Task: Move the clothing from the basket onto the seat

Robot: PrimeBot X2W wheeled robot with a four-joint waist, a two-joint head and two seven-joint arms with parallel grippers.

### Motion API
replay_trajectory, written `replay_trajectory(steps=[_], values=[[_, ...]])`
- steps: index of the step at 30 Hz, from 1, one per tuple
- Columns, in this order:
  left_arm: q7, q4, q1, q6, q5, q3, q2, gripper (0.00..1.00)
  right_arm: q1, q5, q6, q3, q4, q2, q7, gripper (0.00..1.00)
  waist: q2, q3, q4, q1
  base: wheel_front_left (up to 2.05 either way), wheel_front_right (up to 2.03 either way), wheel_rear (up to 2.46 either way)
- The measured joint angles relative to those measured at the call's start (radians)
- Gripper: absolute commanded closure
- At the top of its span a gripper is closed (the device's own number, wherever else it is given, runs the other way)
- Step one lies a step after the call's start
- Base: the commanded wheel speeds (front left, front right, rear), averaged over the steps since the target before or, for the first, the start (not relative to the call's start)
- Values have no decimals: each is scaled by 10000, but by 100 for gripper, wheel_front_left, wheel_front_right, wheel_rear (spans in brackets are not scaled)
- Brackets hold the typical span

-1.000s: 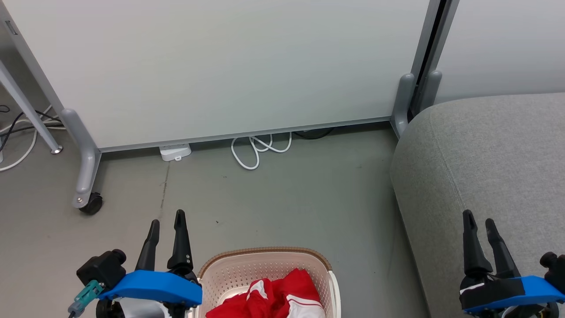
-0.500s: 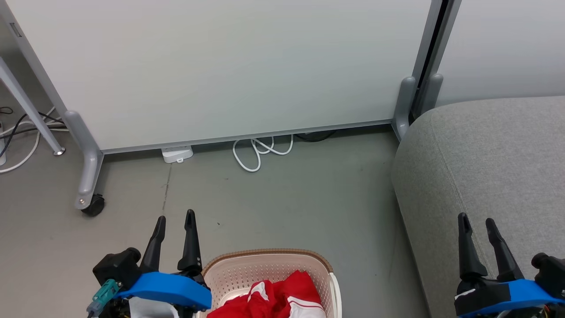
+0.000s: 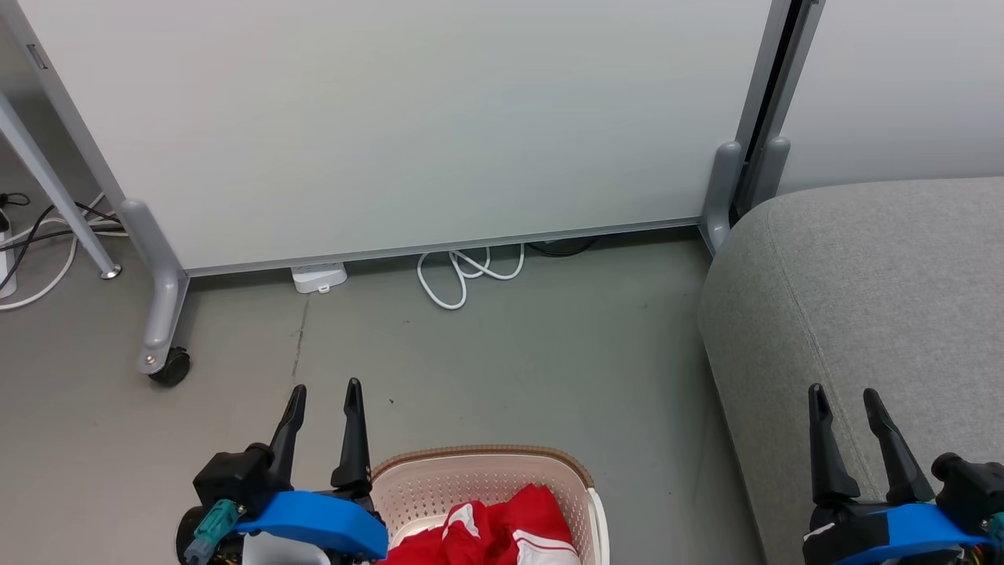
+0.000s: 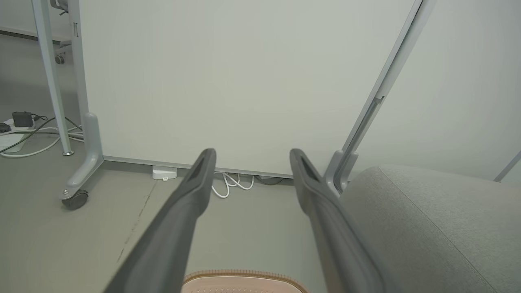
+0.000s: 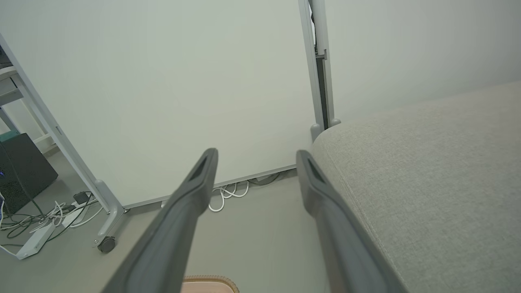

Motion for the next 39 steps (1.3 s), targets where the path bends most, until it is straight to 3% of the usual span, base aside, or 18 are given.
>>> replay_trajectory(steps=[29,39], values=[[-543,633,-138,196,1080,-428,21,0,156,-1870,2,-132,-4,-27,-353,0,0,-76,145,0,0,0,0],[-560,663,-147,263,1076,-441,23,0,161,-1918,4,-150,4,-29,-370,0,0,-63,151,0,0,0,0]])
